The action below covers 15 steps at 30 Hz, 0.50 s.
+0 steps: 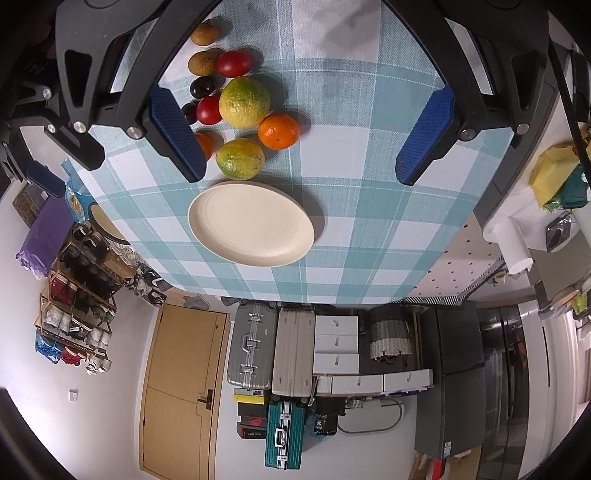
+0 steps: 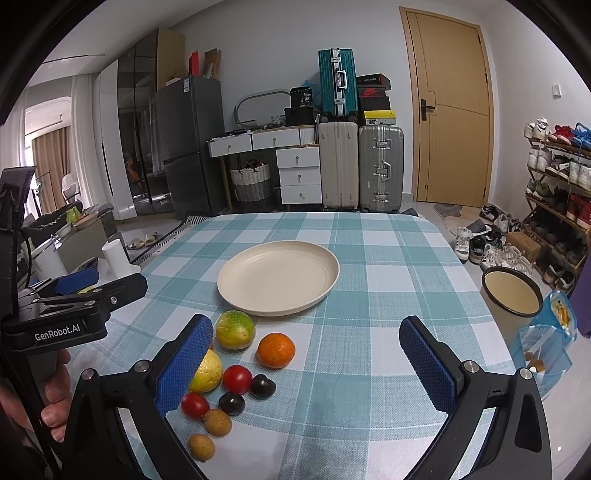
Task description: Organize fruits
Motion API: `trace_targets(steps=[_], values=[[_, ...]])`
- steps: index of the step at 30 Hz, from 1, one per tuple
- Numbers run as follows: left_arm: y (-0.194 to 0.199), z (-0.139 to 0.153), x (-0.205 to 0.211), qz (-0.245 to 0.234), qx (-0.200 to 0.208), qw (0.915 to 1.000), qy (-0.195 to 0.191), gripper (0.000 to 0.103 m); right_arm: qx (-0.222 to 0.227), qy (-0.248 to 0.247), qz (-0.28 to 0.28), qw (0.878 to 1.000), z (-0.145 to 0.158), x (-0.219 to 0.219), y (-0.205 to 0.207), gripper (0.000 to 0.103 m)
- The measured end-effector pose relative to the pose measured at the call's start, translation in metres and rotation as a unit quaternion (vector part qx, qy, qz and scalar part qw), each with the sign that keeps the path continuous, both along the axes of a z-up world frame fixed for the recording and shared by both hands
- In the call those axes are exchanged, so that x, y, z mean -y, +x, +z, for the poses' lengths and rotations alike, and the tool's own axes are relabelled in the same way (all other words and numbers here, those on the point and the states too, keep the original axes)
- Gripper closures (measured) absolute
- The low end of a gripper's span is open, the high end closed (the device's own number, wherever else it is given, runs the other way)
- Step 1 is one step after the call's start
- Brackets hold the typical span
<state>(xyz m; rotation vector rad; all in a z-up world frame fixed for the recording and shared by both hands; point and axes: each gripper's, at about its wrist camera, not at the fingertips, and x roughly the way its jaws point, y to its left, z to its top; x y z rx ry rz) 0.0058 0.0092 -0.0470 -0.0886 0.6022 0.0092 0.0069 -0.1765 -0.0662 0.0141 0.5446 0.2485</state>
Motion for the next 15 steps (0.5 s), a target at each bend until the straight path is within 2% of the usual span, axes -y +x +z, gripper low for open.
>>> trace_targets(steps=[5, 10, 15], values=[[0.005, -0.008, -0.009, -0.010, -0.019, 0.9995, -0.021, 0.001, -0.001, 0.001, 0.000, 1.000, 0.000, 0.000, 0.000, 0.000], [0.013, -0.023, -0.011, -0.026, -0.060, 0.9972, -0.037, 0.001, -0.006, 0.000, -0.001, 1.000, -0.002, 0.002, 0.004, 0.000], [0.016, -0.039, -0.007, -0.042, -0.085, 0.9945, -0.045, 0.001, -0.007, -0.004, -0.001, 1.000, -0.005, 0.002, 0.006, 0.000]])
